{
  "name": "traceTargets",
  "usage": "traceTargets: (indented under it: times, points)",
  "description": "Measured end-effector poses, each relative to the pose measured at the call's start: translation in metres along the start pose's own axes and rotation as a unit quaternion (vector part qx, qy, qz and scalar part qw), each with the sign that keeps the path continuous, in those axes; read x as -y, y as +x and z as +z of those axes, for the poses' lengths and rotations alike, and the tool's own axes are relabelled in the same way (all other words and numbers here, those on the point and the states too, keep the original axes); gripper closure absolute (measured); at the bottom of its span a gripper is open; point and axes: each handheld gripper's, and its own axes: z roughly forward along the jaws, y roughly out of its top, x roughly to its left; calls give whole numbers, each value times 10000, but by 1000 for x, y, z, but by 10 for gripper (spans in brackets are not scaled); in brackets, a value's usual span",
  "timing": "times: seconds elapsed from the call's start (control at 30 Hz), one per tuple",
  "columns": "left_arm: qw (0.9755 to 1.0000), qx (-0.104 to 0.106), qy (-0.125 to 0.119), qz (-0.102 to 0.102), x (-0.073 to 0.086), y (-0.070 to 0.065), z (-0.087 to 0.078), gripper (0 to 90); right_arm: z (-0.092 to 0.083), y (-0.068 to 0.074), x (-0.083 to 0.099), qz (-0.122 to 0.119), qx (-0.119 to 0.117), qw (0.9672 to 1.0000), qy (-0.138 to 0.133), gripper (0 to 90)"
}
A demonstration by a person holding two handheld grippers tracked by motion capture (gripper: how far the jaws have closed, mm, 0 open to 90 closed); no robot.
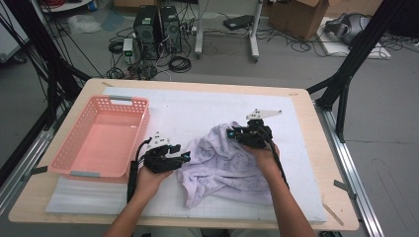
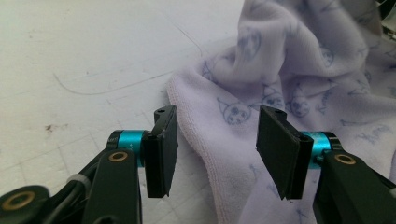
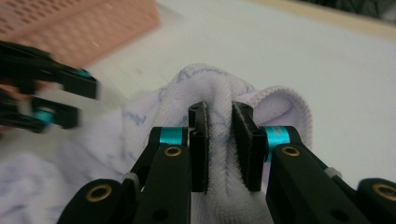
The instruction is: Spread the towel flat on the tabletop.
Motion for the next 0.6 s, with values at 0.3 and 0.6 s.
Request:
traceTargets:
  times: [0.3, 0.6]
  points:
    - [10000, 17, 14, -55, 1, 0, 0, 478, -64, 28, 38, -582, -31, 9982, 123, 766]
    - [9999, 73, -41, -117, -2, -2, 7, 473, -115, 32, 108, -414, 267, 9965, 680, 764]
